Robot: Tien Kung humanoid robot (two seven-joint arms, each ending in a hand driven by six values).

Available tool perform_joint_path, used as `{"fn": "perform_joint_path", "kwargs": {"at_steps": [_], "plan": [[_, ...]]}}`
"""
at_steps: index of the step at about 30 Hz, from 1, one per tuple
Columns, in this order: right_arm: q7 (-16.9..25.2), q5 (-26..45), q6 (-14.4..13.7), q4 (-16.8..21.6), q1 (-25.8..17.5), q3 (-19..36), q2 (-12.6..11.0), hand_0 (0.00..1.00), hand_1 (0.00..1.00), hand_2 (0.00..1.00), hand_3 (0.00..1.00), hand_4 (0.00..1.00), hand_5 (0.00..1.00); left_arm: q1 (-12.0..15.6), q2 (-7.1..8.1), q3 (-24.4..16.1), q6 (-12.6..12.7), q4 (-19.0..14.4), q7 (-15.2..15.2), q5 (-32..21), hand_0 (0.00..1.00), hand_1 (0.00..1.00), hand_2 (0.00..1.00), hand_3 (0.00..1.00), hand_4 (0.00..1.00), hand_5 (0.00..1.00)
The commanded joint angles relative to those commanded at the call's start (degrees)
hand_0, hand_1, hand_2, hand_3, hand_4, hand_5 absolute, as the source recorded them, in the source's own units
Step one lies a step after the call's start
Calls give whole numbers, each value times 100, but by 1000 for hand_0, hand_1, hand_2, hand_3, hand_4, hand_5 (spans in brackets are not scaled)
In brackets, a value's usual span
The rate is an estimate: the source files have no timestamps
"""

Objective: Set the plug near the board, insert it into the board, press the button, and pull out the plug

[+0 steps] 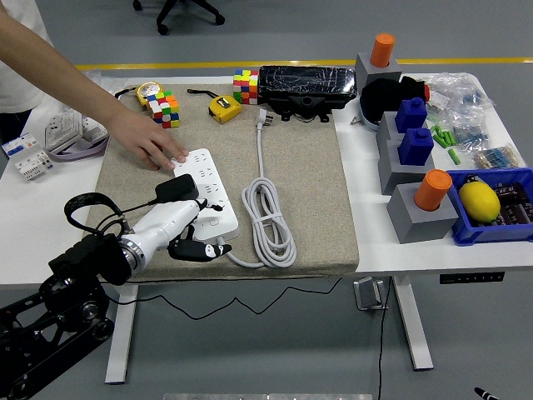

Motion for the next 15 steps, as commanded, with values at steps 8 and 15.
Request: {"fn": "perform_joint_path", "kwargs": {"at_steps": [8,15], "plan": [[3,-5,1,2,-7,2,2,653,652,658,572,993,561,-23,4,41,-119,151,90,-77,74,69,137,819,865,543],[6,-2,0,4,-4,-4,-9,653,652,658,571,993,561,-47,9,84,-145,199,106,-128,73,68,137,808,875,553]]}}
